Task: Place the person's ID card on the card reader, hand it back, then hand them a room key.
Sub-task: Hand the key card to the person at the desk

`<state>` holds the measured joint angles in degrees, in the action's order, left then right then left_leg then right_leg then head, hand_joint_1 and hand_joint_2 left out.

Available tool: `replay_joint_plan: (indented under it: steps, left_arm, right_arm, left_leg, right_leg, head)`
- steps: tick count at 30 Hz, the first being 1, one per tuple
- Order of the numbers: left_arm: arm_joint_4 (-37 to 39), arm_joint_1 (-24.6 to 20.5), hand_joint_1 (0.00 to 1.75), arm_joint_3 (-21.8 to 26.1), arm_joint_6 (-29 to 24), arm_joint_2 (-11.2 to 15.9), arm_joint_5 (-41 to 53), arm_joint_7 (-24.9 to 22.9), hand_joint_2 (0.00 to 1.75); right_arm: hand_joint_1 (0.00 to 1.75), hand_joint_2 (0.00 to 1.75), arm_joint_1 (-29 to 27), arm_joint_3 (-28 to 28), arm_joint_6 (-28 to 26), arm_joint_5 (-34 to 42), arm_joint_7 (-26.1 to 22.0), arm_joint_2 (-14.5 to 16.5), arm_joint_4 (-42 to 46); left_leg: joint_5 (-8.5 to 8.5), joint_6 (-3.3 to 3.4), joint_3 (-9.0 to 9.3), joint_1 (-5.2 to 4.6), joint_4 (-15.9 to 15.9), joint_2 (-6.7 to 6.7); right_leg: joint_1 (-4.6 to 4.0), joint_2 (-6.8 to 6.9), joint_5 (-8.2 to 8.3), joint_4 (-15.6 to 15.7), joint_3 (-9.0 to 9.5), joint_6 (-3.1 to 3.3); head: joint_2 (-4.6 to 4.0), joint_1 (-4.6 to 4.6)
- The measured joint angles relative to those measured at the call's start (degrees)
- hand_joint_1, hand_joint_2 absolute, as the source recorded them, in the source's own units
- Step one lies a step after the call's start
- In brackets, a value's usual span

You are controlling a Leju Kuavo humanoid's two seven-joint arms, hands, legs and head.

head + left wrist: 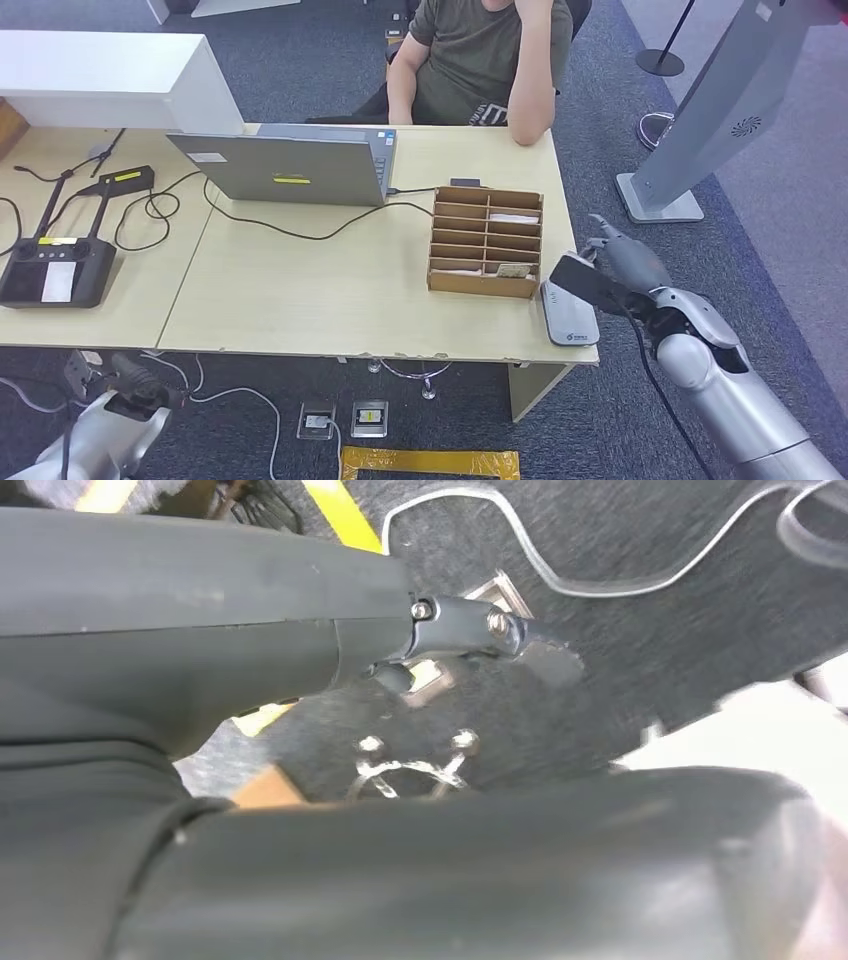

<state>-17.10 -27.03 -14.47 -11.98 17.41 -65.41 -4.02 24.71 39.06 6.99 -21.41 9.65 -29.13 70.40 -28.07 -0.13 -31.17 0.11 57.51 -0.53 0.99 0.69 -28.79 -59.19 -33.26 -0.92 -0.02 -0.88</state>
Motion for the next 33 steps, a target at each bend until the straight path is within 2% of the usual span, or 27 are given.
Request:
replay_joint_plan:
  steps: [3, 5, 7, 10, 16, 24, 33]
  left_arm:
    - [0.77, 9.26, 0.00, -0.19, 0.25, -0.47, 0.16, 12.29, 0.00]
    - [1.54, 14.13, 0.00, -0.27, 0.19, -0.80, 0.18, 14.69, 0.00]
    - [2.01, 16.23, 0.00, -0.34, 0.34, -1.24, 0.17, 14.23, 0.00]
    - [2.17, 16.74, 0.00, -0.36, 0.75, -1.78, 0.17, 12.99, 0.00]
    - [2.24, 17.24, 0.00, -0.35, 1.54, -2.72, 0.17, 12.37, 0.00]
    - [2.60, 17.60, 0.00, -0.35, 1.61, -3.24, 0.17, 11.85, 0.00]
    - [3.05, 17.86, 0.00, -0.37, 2.19, -3.37, 0.17, 11.13, 0.00]
  right_arm:
    - [1.75, 1.75, -2.87, -4.44, 0.95, -0.33, 1.59, -3.50, 5.08]
    - [1.75, 1.75, -2.82, -7.58, 2.62, -1.76, 0.32, -5.02, 7.76]
    - [1.75, 1.75, -1.70, -9.84, 3.57, -3.54, -1.18, -5.50, 9.40]
    - [1.75, 1.75, 1.45, -11.57, 3.78, -6.06, -4.04, -5.38, 10.60]
    - [1.75, 1.75, 9.75, -12.66, 3.83, -8.40, -8.36, -3.47, 10.21]
    - [1.75, 1.75, 12.91, -12.07, 2.79, -8.94, -10.12, -0.75, 7.59]
    - [1.75, 1.75, 19.70, -9.69, 0.41, -9.78, -17.38, 6.37, -4.51]
  left_leg:
    - [-0.40, -0.04, 0.22, -0.06, -0.01, 0.71]
    - [-0.55, -0.03, 0.14, -0.03, 0.01, 1.37]
    - [-0.57, 0.03, 0.05, 0.02, 0.03, 1.27]
    - [-0.44, 0.11, -0.06, 0.02, 0.01, 0.69]
    - [-0.28, 0.07, -0.04, 0.07, 0.01, 0.60]
    - [-0.24, 0.04, -0.13, 0.12, 0.00, 0.43]
    - [-0.18, -0.02, -0.15, 0.15, 0.00, 0.36]
  right_leg:
    - [0.07, -0.74, -0.13, -0.03, 0.04, -0.02]
    - [0.04, -1.43, -0.10, 0.01, -0.25, -0.06]
    - [-0.01, -1.27, -0.09, 0.09, -0.29, -0.09]
    - [-0.01, -0.67, -0.09, 0.11, -0.16, -0.10]
    - [-0.05, -0.60, -0.01, 0.09, -0.12, -0.10]
    - [-0.10, -0.42, -0.01, 0.07, -0.08, -0.09]
    - [-0.12, -0.37, -0.01, 0.06, -0.10, -0.09]
  head:
    - [0.00, -0.02]
    - [0.00, -0.03]
    - [0.00, -0.05]
    - [0.00, -0.02]
    - [0.00, -0.01]
    - [0.00, -0.02]
    - [0.00, -0.02]
